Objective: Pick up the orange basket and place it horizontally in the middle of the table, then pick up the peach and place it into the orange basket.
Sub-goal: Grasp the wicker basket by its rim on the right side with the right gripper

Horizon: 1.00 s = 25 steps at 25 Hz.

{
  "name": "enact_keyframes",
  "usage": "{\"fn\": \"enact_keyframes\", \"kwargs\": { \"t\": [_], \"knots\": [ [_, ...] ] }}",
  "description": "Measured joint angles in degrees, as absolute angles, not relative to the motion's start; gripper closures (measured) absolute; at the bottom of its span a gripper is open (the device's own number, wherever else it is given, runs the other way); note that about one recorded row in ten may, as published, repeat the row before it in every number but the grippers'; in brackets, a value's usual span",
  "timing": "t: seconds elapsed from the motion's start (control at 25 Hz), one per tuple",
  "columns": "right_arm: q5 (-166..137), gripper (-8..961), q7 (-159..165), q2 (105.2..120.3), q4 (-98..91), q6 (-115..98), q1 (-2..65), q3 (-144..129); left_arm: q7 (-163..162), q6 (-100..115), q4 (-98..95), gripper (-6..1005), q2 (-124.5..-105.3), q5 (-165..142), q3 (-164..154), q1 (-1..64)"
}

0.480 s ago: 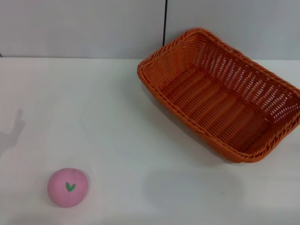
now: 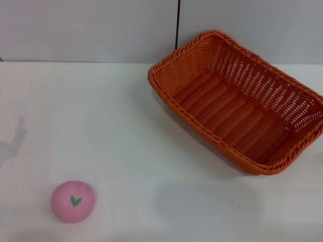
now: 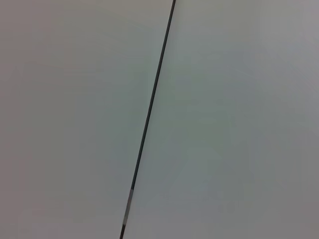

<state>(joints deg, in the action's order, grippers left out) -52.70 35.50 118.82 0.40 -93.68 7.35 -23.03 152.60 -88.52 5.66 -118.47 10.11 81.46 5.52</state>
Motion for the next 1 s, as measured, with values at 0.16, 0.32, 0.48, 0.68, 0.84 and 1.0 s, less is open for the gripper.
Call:
{"fn": "enact_keyframes", "kwargs": {
  "t": [0.16, 0.32, 0.48, 0.68, 0.84, 1.0],
  "knots": [
    [-52.84, 130, 37.12, 118.68, -1.25, -94.06, 6.72, -23.69, 152.58, -88.43, 5.51, 182, -118.47, 10.11, 81.78, 5.68],
    [-58.86, 130, 50.24, 118.63, -13.36, -94.15, 3.54, -25.18, 152.57, -88.11, 5.37, 182, -118.47, 10.11, 81.82, 5.73],
    [-66.05, 129, 63.79, 118.60, -25.94, -92.60, 1.77, -24.88, 152.57, -87.68, 5.32, 181, -118.49, 10.11, 81.83, 5.78],
    [-82.96, 130, 92.04, 118.27, -51.43, -90.36, 2.00, -22.32, 152.54, -87.42, 5.27, 181, -118.57, 10.11, 81.83, 5.94],
    [-98.38, 130, 111.57, 115.19, -65.89, -92.83, 6.75, -18.27, 152.50, -87.38, 5.28, 181, -118.57, 10.10, 81.68, 5.93],
    [-113.16, 130, 123.61, 109.78, -70.74, -102.22, 15.16, -14.95, 152.45, -87.43, 5.27, 182, -118.58, 10.09, 81.53, 5.39]
  ]
}}
